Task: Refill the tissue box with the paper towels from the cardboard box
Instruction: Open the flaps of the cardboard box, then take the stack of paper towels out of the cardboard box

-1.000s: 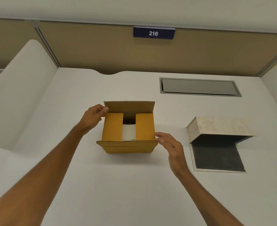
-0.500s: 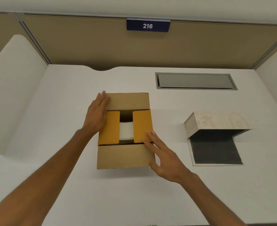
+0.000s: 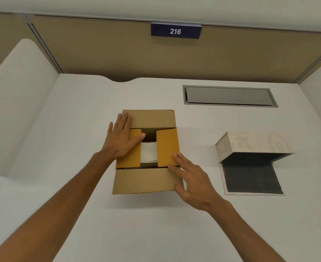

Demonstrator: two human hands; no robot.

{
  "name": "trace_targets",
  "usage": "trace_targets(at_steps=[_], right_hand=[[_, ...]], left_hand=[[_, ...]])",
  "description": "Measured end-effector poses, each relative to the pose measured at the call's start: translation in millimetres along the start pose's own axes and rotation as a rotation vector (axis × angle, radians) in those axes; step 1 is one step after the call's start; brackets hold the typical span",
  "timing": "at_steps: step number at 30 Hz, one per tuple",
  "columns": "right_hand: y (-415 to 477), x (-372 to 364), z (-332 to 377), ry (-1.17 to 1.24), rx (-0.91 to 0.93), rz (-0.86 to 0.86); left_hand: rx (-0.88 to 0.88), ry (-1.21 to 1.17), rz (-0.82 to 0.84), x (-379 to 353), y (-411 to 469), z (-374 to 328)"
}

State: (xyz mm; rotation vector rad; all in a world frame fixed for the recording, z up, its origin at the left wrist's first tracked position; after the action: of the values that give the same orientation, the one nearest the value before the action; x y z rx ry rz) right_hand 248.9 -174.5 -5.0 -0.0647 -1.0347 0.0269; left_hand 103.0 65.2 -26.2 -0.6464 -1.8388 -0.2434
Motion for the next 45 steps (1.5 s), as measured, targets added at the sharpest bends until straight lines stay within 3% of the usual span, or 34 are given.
trace_targets(at_steps=[4,10,14,20,24,29,31,36,40,45], right_hand=[[28,19,17,-0.026,-0.074,-0.086],[83,-1,32,-0.229,-0.137,0.034],[90,-7,32,-0.346,-0.169,0.086],[77,29,42,-0.226,-0.133,-0.087],[68,52,32,-0.376,-0.125,-0.199],[62,50,9,-0.678,-0.15,-0.041],[58,46,4,-0.637,-0.149,0.001],[43,33,-7,-0.322,-0.237,0.032],[37,27,-11,-0.115,-0.293,-0.021],[34,24,-13,-0.022,-0.325,-0.05]], left_hand=[[0.059,-0.003,-0.03,2,-22,-12],[0.081,-0.105,0.09,-5,-53,-15],[0.089,-0.278,0.071,16,-59,-20],[0.105,-0.449,-0.082,57,-67,7],[0.079,-0.254,-0.19,69,-80,20],[-0.053,0.148,-0.153,39,-82,24],[-0.058,0.132,-0.114,29,-85,18],[0.095,-0.247,0.026,8,-96,9],[0.1,-0.263,0.101,-9,-100,8],[0.07,-0.252,0.088,-22,-98,13]])
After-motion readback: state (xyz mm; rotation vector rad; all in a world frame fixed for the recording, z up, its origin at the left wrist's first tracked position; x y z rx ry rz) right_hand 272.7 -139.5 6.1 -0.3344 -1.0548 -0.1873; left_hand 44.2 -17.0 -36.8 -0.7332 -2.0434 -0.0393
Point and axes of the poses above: each hand's wrist, its own y-axis towards the middle knuckle, its own x-axis out of the back of the hand, z = x × y, the point moved 6 cm from there along y, towards the middle knuckle, and after that the axes turned 5 degrees about x, right-handed, at the moved point
